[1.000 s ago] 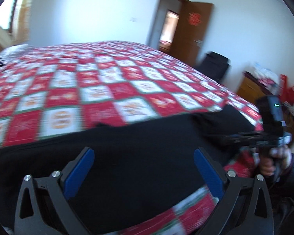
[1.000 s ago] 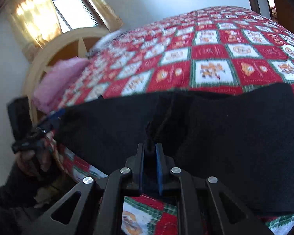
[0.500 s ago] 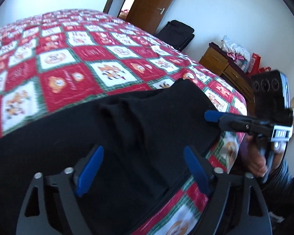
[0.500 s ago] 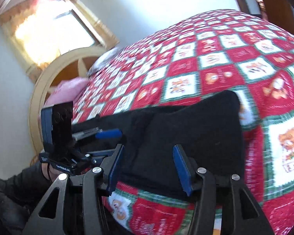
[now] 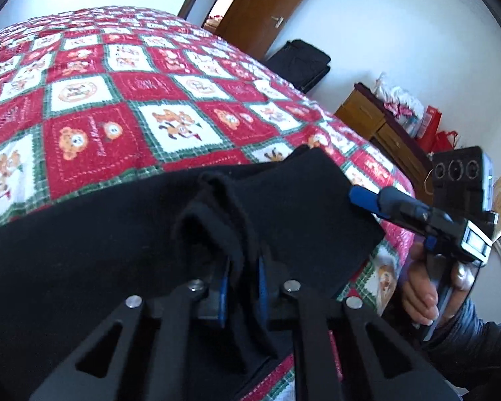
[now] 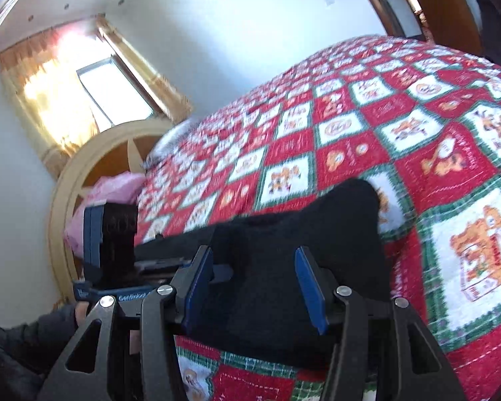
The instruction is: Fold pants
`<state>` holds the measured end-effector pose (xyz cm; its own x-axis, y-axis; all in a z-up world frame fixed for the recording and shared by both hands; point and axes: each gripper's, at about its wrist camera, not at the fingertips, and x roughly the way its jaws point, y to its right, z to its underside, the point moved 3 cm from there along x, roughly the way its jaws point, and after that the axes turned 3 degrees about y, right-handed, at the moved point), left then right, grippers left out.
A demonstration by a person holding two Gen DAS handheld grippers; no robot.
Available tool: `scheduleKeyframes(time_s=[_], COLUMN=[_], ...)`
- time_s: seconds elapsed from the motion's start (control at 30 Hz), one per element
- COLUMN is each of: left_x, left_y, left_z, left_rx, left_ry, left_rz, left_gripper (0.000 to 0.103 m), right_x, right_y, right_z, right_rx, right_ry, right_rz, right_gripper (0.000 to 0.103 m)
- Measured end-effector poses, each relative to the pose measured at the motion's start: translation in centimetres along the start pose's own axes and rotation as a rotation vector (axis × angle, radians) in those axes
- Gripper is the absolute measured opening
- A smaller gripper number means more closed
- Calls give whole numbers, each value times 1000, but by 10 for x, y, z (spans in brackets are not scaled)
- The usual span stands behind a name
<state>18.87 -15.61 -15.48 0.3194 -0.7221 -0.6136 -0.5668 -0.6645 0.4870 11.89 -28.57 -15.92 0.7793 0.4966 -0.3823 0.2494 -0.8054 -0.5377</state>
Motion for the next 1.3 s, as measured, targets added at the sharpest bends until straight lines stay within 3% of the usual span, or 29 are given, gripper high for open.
scheduleKeyframes(time_s=[0.17,0.47,0.77,1.1,1.3], left_x=[-23,-56,-66,-73,-69], left_y=[-8,-23,-35,-61,-75], left_z=[-6,-14,-3,10,23], left_rx=[-19,-25,-60,-138,-165], left_ry=[60,140,152,163,152], left_rz=[-21,-65,-80,-100,-124], left_gripper=[13,12,11,11,11], right_x=[-6,-2,2,17,36], right_y=[0,-7,-10,-34,-34], right_z=[-4,4,7,24,39], right_rx=[5,-29,-37,-142,-191], right_ry=[38,16,1,-84,-186], right_rz=[-1,-15,-18,-51,17], right_gripper=[54,54,54,54,54])
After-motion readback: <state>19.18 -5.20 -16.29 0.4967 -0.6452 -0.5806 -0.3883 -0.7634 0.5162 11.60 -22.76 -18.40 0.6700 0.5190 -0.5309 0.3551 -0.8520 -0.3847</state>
